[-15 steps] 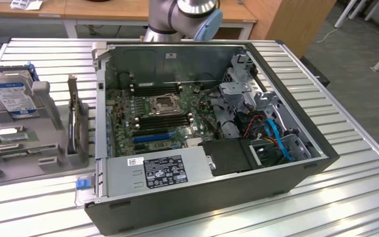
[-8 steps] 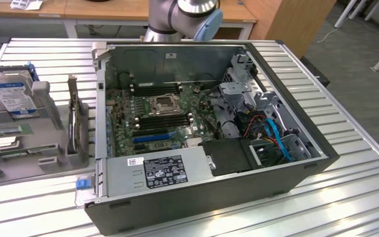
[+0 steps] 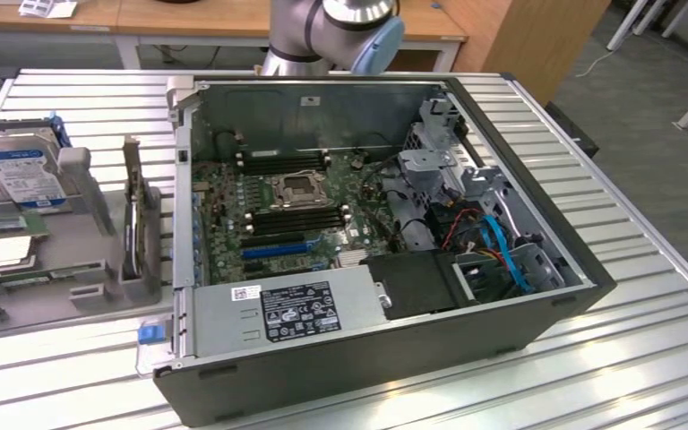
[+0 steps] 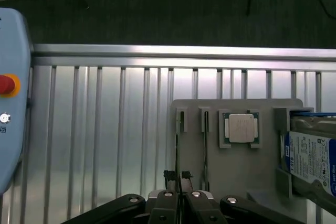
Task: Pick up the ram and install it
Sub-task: 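Pick up the ram and move it above insertion slot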
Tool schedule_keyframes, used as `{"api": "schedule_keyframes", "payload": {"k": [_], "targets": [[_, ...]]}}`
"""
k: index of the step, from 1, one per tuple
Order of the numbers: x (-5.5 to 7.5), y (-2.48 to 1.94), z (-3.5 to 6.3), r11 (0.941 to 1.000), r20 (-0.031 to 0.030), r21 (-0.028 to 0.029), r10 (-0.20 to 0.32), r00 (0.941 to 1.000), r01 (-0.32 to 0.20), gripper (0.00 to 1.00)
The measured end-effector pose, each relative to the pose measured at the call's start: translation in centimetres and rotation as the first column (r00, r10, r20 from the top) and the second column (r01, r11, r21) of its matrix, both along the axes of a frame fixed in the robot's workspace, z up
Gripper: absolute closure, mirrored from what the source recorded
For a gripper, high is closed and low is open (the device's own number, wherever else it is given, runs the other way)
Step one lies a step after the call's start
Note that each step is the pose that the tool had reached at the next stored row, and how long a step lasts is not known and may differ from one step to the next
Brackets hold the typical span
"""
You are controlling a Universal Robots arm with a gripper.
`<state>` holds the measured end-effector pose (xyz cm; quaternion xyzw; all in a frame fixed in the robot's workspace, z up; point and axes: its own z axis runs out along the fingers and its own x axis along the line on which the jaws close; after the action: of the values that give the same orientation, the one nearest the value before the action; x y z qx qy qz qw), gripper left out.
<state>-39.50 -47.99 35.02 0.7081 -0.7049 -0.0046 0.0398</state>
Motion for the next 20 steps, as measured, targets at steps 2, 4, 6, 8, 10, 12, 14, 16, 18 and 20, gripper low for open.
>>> {"api": "schedule_keyframes", "payload": {"k": [2, 4, 6, 8, 10, 12, 14, 16, 18, 20], "targets": [[0.0, 0.0, 0.52, 1.0, -0.0004, -0.0053, 0.0, 1.0, 0.0, 0.88], [0.0, 0.0, 0.7, 1.0, -0.0003, -0.0076, 0.0, 1.0, 0.0, 0.88], [0.0, 0.0, 0.89, 1.0, 0.0019, -0.0079, 0.0, 1.0, 0.0, 0.88], [0.0, 0.0, 1.36, 1.0, 0.0027, -0.0079, 0.0, 1.0, 0.0, 0.88], [0.0, 0.0, 2.29, 1.0, 0.0028, -0.0079, 0.0, 1.0, 0.0, 0.88], [0.0, 0.0, 3.18, 1.0, 0.0028, -0.0079, 0.0, 1.0, 0.0, 0.88], [0.0, 0.0, 3.67, 1.0, 0.0029, -0.0078, 0.0, 1.0, 0.0, 0.88], [0.0, 0.0, 3.67, 1.0, 0.003, -0.0078, 0.0, 1.0, 0.0, 0.88], [0.1, 0.01, 3.68, 1.0, 0.0028, -0.0079, 0.0, 1.0, 0.0, 0.88], [0.5, 0.01, 3.68, 1.0, 0.0028, -0.0079, 0.0, 1.0, 0.0, 0.88]]}}
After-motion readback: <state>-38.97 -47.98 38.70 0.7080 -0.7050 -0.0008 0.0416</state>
